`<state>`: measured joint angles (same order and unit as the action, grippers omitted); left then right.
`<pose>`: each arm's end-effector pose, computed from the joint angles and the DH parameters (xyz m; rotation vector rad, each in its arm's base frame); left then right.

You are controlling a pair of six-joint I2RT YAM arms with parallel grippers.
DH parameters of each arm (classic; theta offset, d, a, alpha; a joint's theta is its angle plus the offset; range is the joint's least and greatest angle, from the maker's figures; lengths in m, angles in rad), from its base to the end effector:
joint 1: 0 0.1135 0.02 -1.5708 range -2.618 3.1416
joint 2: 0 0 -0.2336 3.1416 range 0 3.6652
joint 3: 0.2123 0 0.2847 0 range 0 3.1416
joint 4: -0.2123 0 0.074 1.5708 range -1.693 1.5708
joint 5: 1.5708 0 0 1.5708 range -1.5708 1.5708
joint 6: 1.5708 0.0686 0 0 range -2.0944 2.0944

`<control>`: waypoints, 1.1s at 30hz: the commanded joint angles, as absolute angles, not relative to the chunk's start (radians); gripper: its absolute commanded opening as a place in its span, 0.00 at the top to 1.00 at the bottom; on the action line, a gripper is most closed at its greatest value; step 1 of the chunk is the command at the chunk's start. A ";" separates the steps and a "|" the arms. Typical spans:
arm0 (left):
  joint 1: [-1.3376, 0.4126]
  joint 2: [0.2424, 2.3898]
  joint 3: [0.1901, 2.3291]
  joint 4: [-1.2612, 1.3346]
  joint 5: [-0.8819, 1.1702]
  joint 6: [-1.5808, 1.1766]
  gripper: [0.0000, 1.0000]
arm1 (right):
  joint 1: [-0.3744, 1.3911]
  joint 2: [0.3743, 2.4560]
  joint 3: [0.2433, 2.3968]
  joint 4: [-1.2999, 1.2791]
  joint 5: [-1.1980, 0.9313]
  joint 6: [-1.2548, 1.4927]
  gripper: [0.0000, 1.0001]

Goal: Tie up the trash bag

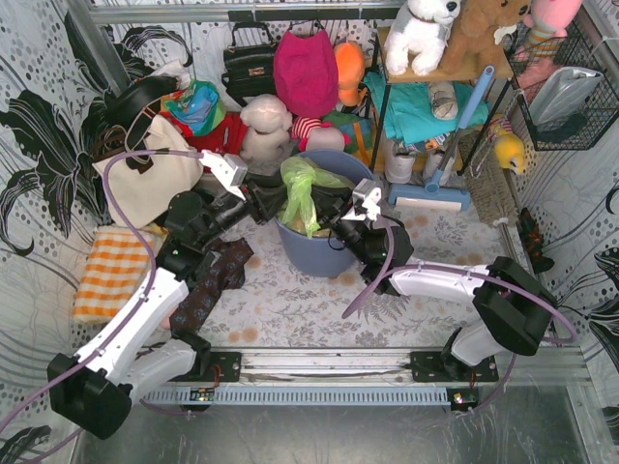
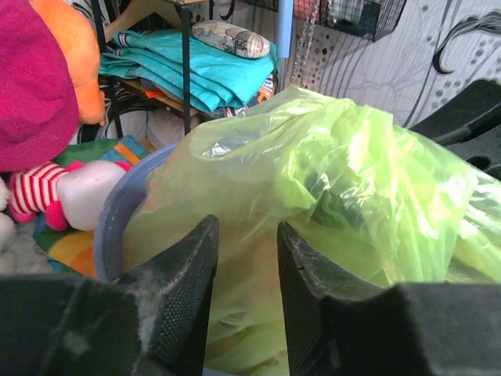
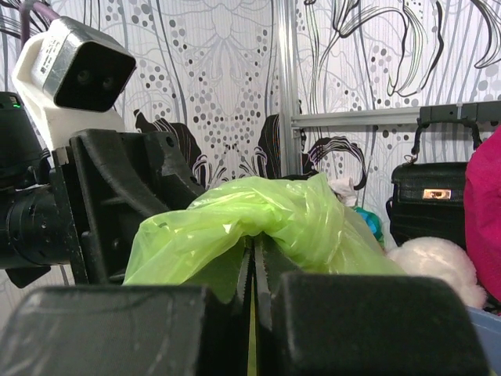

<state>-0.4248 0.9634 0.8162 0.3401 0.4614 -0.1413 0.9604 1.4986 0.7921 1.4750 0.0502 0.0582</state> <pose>0.2641 -0.1530 0.3498 0.5884 1.3190 -0.7842 0.2070 0.2899 0.3105 -0.3194 0.7728 0.9413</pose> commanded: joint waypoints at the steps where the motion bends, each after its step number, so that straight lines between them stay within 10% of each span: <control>1: -0.424 0.975 0.840 0.438 0.494 -0.129 0.68 | 0.956 1.467 0.772 1.484 0.074 0.036 1.00; 6: -0.424 0.943 0.849 0.399 0.504 -0.130 0.99 | 0.956 1.470 0.773 1.462 0.110 0.028 1.00; 20: -0.426 0.843 0.828 0.266 0.582 -0.176 1.00 | 0.956 1.531 0.811 1.528 0.212 0.002 1.00; 26: -0.426 0.781 0.818 0.205 0.507 -0.192 0.46 | 0.956 1.488 0.779 1.512 0.230 -0.021 1.00; 33: -0.435 0.808 0.793 0.222 0.566 -0.248 0.43 | 0.956 1.488 0.778 1.511 0.213 -0.012 1.00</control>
<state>-0.4255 0.7914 0.8181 0.2073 0.5434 -0.2089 0.9604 1.5112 0.7830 1.4704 0.2066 -0.0017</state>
